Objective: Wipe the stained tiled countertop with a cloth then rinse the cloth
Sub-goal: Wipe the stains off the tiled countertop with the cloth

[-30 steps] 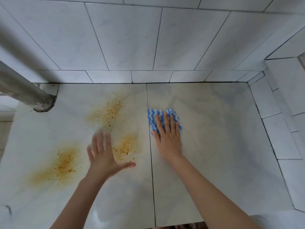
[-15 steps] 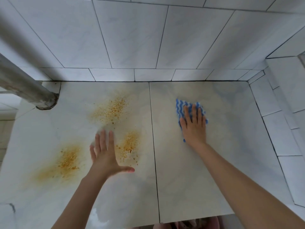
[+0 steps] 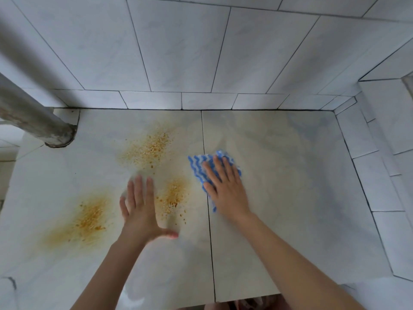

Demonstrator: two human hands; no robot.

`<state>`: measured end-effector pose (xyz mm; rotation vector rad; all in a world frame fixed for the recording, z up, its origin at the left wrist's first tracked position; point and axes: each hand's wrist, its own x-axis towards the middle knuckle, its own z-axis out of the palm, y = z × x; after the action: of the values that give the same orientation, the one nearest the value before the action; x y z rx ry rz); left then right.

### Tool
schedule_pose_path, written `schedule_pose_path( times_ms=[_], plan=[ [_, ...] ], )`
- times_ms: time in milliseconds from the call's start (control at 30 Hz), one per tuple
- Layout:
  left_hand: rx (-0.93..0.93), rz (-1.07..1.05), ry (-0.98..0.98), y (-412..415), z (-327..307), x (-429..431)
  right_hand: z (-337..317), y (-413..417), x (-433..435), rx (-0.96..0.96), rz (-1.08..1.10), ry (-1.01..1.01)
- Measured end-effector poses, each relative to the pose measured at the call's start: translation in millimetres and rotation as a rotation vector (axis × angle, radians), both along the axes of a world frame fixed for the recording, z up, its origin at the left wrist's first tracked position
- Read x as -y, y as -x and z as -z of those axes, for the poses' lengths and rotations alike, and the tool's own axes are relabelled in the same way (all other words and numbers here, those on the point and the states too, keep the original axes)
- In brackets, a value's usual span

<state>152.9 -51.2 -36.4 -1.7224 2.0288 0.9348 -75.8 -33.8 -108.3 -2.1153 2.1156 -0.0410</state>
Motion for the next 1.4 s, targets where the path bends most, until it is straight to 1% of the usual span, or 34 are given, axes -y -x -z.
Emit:
schedule_pose_path(
  times_ms=[100,167,233,300,367,500,567,633,700,867,933,1033,1100,1267,1333,1400],
  plan=[
    [-0.039,0.002,0.002,-2,-1,-1,3,63,0,-0.068,0.182,0.045],
    [-0.055,0.004,0.012,-3,-1,-3,-2,96,-6,-0.07,0.309,-0.002],
    [-0.067,0.003,0.02,-4,0,-4,-5,100,-6,-0.043,0.465,-0.078],
    [-0.076,0.001,0.029,-5,2,-4,-4,75,2,-0.025,0.555,-0.035],
    [-0.077,0.005,0.041,-6,3,-5,-5,36,8,-0.027,0.467,0.044],
    [-0.061,0.001,0.063,-5,6,-5,-8,-45,-13,0.023,0.174,0.041],
    [-0.054,-0.007,0.07,-5,7,-5,-8,-53,-26,0.031,0.048,0.041],
    [-0.053,-0.008,0.073,-5,8,-5,-3,-33,-34,0.023,-0.018,0.06],
    [-0.061,-0.001,0.079,-5,8,-6,0,-3,-43,0.04,0.051,0.051],
    [-0.057,0.018,0.107,-7,9,-8,-1,74,-86,0.009,0.398,0.004],
    [-0.063,0.026,0.126,-8,9,-9,-2,80,-105,-0.018,0.513,-0.001],
    [-0.075,0.046,0.171,-10,11,-15,-4,48,-124,-0.018,0.624,0.005],
    [-0.086,0.059,0.208,-12,12,-21,-7,9,-134,-0.001,0.585,0.0],
    [-0.086,0.098,0.249,-24,15,-32,-20,-100,-158,0.1,0.326,0.002],
    [-0.093,0.096,0.263,-26,17,-32,-21,-114,-163,0.086,0.232,-0.011],
    [-0.084,0.101,0.262,-25,17,-30,-18,-103,-165,0.092,0.174,-0.019]
  ],
)
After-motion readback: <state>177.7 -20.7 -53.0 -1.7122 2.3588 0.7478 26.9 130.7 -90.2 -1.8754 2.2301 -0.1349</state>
